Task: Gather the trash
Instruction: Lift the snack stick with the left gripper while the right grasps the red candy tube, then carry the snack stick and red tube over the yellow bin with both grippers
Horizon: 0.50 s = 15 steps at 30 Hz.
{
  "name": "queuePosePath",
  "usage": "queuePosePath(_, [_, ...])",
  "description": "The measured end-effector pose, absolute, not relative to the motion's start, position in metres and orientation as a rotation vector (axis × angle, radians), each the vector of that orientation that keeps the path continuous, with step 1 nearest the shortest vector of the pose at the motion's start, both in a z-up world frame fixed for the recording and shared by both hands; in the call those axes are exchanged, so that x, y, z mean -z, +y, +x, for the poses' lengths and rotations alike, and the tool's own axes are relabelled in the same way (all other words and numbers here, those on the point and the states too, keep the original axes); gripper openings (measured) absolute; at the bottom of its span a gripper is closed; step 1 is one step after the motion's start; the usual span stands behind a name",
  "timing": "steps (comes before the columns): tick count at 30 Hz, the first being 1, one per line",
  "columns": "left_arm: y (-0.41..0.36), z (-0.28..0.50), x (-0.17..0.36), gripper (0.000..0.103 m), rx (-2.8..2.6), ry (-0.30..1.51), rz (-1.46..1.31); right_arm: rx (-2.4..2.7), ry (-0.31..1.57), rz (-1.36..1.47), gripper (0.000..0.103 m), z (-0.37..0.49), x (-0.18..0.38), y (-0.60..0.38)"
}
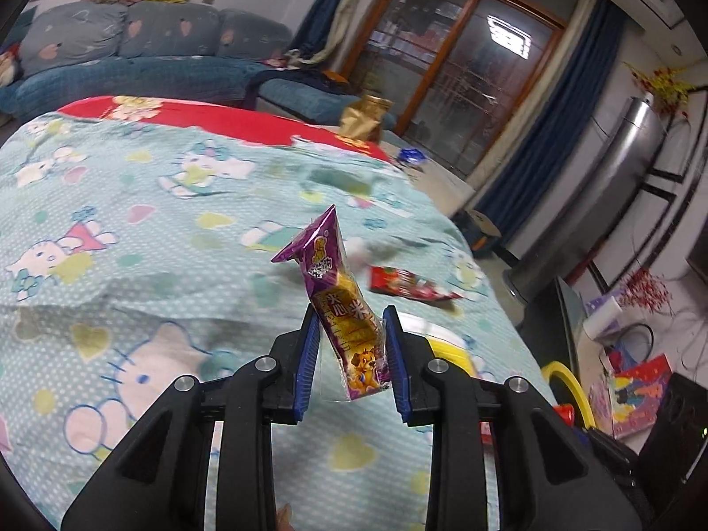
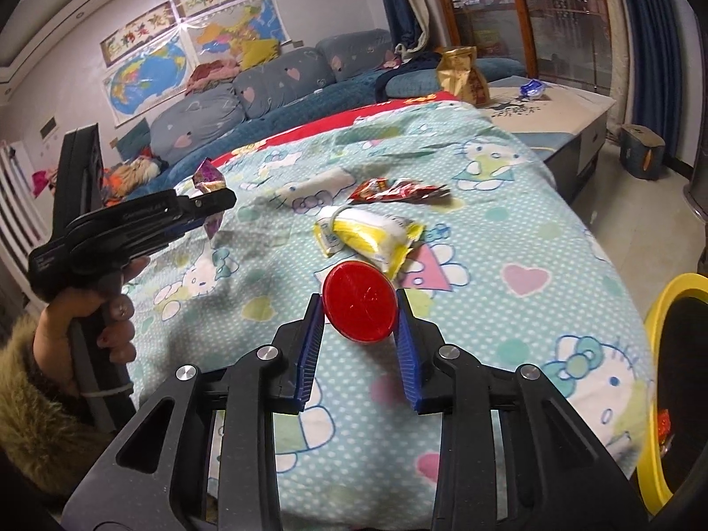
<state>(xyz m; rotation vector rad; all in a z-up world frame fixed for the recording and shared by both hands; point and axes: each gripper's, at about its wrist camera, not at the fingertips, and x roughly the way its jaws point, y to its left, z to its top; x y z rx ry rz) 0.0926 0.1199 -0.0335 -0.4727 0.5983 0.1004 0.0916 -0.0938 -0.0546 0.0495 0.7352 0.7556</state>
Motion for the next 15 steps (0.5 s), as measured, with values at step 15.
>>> queuePosePath(15, [0.062,0.11,0.029,0.028,0.042,0.626,-0.408,-0.642,0.684,0.132,0.024,0.104,0.04,-0.144])
